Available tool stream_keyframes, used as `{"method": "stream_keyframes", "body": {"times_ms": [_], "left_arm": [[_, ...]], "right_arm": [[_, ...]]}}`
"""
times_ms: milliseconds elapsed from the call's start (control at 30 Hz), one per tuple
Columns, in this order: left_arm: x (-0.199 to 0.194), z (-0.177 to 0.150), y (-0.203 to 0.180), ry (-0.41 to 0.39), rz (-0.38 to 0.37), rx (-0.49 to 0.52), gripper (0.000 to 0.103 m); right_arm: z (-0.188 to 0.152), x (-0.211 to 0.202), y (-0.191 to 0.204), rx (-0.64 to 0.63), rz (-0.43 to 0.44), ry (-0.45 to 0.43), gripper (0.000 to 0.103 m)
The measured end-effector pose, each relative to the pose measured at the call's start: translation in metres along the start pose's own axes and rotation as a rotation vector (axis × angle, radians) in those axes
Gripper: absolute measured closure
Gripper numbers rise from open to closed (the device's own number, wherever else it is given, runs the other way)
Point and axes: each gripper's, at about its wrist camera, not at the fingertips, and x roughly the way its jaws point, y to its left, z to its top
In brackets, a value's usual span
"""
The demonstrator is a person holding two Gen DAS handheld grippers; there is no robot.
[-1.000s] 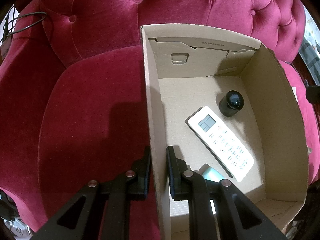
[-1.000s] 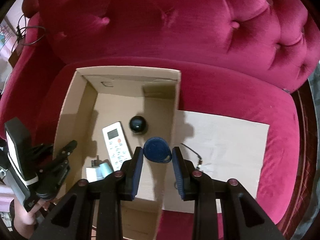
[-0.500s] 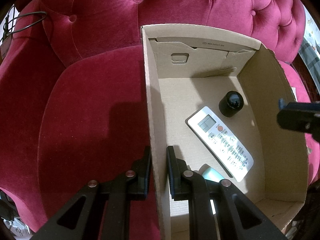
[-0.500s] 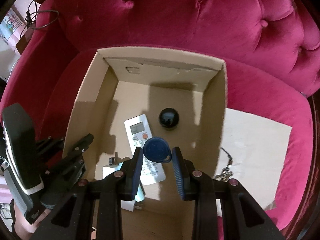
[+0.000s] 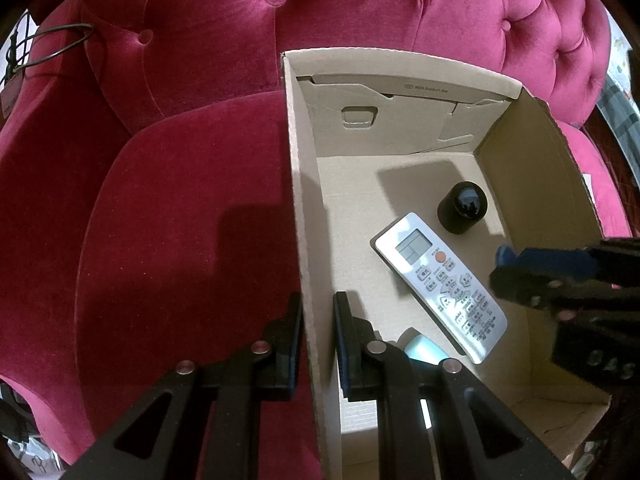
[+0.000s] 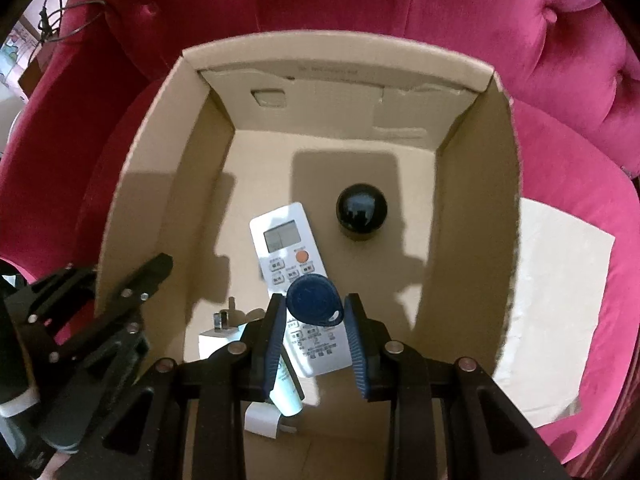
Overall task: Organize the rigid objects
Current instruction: 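Lift the key fob and carry it into the box with the right gripper, then lower the fob onto the remote and open the right gripper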
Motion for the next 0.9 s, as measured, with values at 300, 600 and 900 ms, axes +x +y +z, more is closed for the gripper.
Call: {"method": "stream_keyframes", "body": {"times_ms": [300, 600, 900], "left_arm": [[-0.001, 0.001, -0.001, 0.001, -0.001, -0.001, 0.087], [0.001, 0.001, 0.000, 0.000, 0.000, 0.001, 0.087], [0.002, 0.001, 0.003, 0.001, -0.003, -0.001, 0.087]], "right_arm": [[-0.004, 0.024, 0.004, -0.006, -0.008, 0.028, 0.071], [0.000, 0.021, 0.004, -0.007, 0.002, 0.022, 0.071], [0.004, 0.008, 0.004, -0.015, -0.007, -0.005, 0.062]]}}
